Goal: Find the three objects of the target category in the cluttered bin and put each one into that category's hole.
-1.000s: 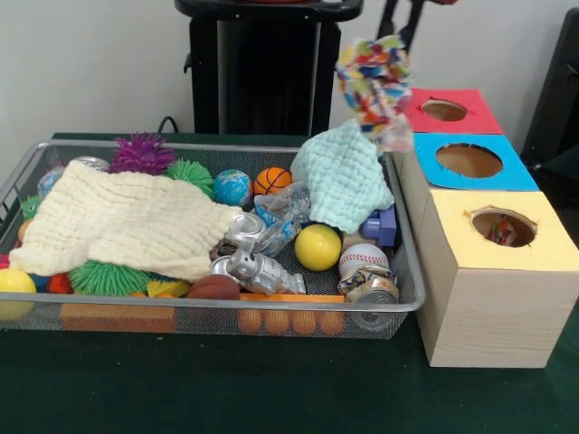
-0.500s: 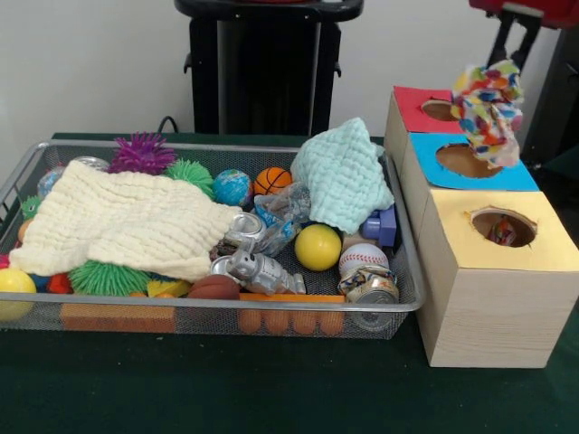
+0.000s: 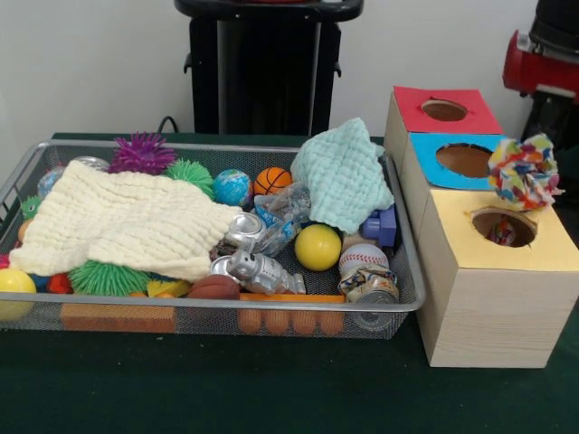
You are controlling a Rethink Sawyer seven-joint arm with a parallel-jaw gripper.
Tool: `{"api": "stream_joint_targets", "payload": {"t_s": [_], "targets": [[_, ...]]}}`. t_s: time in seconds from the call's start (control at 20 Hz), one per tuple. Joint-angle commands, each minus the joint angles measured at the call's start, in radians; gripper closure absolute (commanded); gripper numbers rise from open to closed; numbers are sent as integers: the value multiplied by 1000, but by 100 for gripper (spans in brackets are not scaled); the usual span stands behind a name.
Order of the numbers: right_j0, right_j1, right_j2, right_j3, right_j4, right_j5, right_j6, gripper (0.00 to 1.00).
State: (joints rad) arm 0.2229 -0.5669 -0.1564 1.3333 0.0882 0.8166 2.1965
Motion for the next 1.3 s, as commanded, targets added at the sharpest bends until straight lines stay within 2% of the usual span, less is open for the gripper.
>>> {"api": "stream_joint_targets", "payload": {"t_s": [0.05, 0.25, 0.45, 0.6, 0.75, 1.05, 1.2, 1.25, 1.3], "targets": [[10, 137, -31, -46, 46, -81, 332, 100], [22, 165, -60, -85, 51, -80, 352, 100], [24, 220, -93, -157, 47, -109, 367, 100], [17, 265, -110, -212, 38, -120, 351, 100], [3, 294, -104, -232, 41, -144, 332, 100], [-9, 336, -114, -297, 48, -111, 314, 100], [-18, 337, -100, -316, 35, -20, 244, 100], [-19, 339, -100, -327, 27, 14, 225, 0], [-16, 344, -108, -340, 21, 42, 223, 0]]}}
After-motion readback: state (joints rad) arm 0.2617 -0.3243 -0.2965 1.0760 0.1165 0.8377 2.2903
